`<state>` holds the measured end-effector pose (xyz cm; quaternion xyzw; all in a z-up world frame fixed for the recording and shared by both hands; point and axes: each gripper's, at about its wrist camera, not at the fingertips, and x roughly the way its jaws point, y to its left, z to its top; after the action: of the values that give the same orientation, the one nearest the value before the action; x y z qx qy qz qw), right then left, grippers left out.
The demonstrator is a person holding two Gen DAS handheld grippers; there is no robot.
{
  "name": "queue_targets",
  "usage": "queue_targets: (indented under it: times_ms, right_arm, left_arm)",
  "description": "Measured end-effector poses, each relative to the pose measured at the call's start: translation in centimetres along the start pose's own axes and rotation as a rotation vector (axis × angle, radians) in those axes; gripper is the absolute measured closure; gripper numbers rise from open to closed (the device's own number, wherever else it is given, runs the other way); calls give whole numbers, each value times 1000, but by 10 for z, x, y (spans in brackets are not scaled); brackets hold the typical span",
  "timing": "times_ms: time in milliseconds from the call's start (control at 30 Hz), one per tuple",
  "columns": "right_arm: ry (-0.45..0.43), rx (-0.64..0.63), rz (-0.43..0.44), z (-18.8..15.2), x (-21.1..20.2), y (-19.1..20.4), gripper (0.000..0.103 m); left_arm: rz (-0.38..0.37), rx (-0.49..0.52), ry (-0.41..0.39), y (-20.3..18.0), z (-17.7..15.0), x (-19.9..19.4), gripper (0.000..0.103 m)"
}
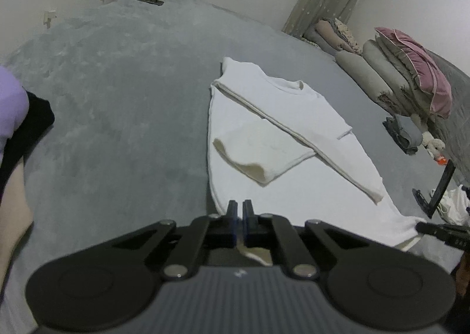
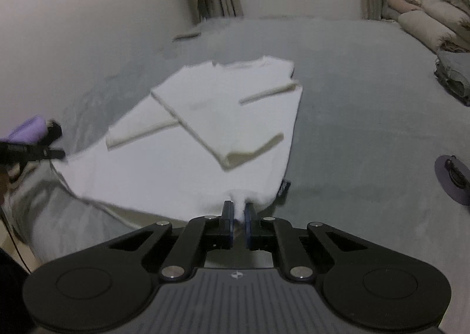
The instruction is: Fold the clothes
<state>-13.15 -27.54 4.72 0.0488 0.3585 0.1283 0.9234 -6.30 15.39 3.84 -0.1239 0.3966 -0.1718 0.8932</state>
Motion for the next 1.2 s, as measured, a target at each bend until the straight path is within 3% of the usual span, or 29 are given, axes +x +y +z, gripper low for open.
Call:
queue_targets:
  times_ms: [300,633,800,900,1067,1200]
  right_arm:
    - [-5,7,-22,7,11,-3,95]
    - [-106,35,-49,14,19,-9,95]
    - [-115,63,-63,20,36,-17,94]
    - [-121,76,-64,24,46,-20,94]
    - [-133,96,-66,32,63,-24,94]
    - [-142,113,-67,38,77,-28,94]
  left_arm:
    - [31,13,-9,2,2,6,100]
    - [64,29,-48,7,5,9,100]
    - [69,77,-67,4,7,11,98]
    - [72,90,-82,3,8,10,90]
    - [67,135,-112,3,10,5,86]
    - [51,186,-73,-1,5,8,75]
